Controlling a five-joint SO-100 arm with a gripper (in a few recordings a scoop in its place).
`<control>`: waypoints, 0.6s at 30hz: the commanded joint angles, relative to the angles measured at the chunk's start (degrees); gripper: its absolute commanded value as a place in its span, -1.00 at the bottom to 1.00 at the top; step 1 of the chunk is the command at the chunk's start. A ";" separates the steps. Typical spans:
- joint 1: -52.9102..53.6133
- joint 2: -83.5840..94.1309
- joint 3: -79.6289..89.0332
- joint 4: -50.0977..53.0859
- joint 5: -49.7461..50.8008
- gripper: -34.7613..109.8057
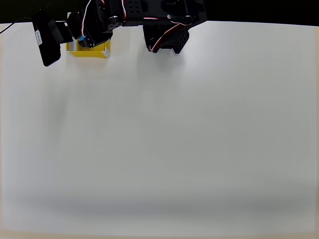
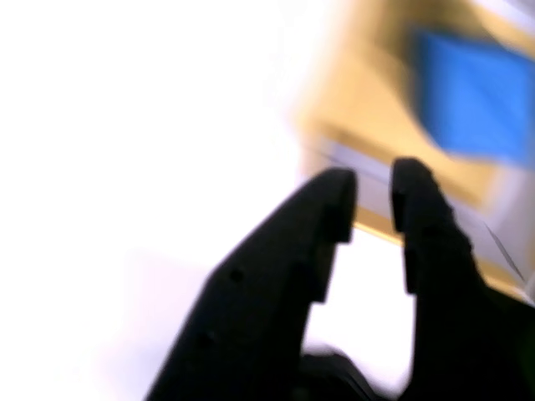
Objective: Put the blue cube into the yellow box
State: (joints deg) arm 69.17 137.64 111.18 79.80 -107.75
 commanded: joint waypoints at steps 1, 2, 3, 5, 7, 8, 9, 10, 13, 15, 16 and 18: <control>-12.48 9.67 2.55 -3.34 2.29 -0.52; -15.64 11.43 4.22 -4.13 2.99 -0.52; -18.54 13.01 5.98 -5.10 3.87 -0.52; -24.35 16.70 10.55 -6.77 4.57 -0.52; -30.50 21.01 14.77 -7.29 6.06 -0.52; -33.40 23.20 16.70 -6.59 6.42 -0.52; -36.12 25.66 18.54 -6.15 6.86 -0.52; -39.11 27.95 20.83 -6.15 7.73 -0.52; -47.99 34.10 29.00 -7.47 11.25 -0.52; -51.77 37.79 35.07 -9.40 12.22 -0.52; -52.91 39.37 38.23 -10.55 12.48 -0.52; -54.67 41.57 43.95 -13.01 12.92 -0.52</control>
State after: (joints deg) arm 17.67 174.81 150.56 69.70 -95.36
